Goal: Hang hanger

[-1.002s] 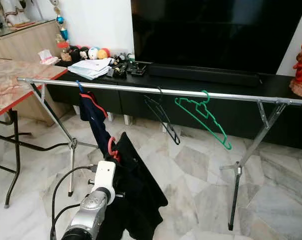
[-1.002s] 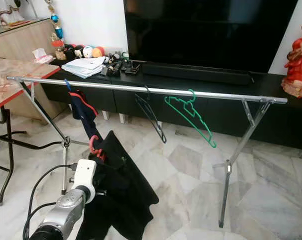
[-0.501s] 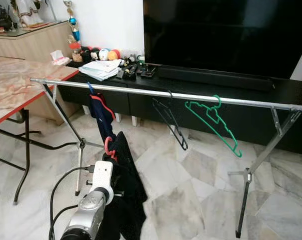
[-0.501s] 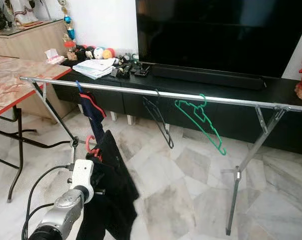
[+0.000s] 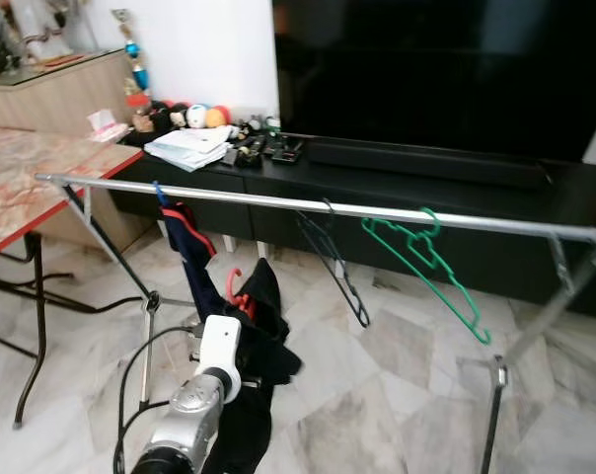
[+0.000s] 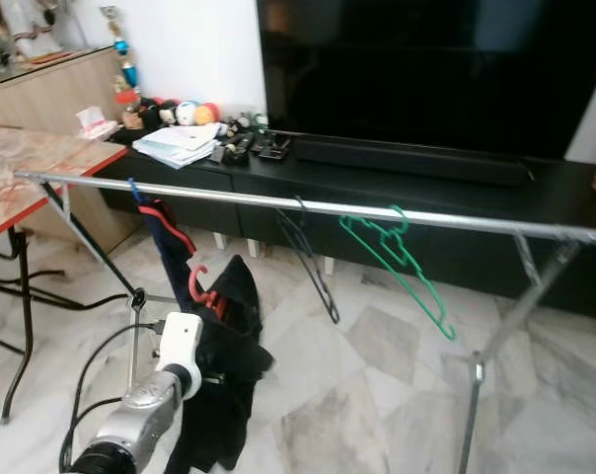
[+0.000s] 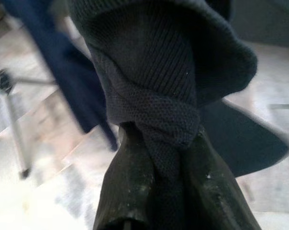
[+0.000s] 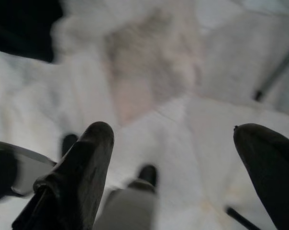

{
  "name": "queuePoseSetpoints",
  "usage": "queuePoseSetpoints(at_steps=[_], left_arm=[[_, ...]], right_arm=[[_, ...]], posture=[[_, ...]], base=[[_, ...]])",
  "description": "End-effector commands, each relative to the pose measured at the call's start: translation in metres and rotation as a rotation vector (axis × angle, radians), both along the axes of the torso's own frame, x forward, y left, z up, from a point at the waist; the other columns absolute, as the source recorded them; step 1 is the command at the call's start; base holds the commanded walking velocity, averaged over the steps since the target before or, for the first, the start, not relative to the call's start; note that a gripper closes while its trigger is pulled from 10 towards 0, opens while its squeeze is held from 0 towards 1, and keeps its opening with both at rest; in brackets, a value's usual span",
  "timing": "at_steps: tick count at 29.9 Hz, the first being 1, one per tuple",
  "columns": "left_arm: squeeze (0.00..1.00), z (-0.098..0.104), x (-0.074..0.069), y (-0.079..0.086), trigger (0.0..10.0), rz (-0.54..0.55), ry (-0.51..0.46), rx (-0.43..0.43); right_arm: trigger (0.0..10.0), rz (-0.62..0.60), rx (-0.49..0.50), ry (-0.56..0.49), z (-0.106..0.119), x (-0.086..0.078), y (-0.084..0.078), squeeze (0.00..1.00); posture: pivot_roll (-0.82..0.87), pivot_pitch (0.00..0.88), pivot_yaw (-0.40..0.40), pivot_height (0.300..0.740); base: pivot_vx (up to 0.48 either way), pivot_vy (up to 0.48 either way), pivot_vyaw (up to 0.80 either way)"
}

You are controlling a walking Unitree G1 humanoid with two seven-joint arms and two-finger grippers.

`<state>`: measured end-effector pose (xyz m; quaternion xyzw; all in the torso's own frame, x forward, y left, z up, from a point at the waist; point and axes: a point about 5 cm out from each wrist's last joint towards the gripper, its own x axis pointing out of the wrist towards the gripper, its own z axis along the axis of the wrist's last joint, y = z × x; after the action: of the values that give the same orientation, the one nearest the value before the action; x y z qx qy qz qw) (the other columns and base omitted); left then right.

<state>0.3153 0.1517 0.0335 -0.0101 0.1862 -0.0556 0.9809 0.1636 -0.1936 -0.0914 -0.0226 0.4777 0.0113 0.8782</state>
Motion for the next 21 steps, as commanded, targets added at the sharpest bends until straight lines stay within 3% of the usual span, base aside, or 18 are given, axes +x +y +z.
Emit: queuePoseSetpoints(at_steps=[1, 21], left_arm=[[0.00, 0.0094, 0.0060, 0.0018, 10.0, 0.019, -0.046, 0.002], [0.00, 0.0114, 0.0079, 0.0087, 10.0, 0.071, -0.066, 0.016]], right_arm=[[10.0, 0.004, 0.020, 0.024, -0.0036, -0.0082, 0.0025, 0.00], [10.0, 0.016, 0.034, 0.018, -0.0026, -0.0064, 0.0021, 0.00]], posture=[[-0.10, 0.000, 0.070, 0.740], [-0.09, 0.000, 0.059, 0.740]], base=[[0.349, 0.000, 0.00], [0.349, 0.000, 0.00]])
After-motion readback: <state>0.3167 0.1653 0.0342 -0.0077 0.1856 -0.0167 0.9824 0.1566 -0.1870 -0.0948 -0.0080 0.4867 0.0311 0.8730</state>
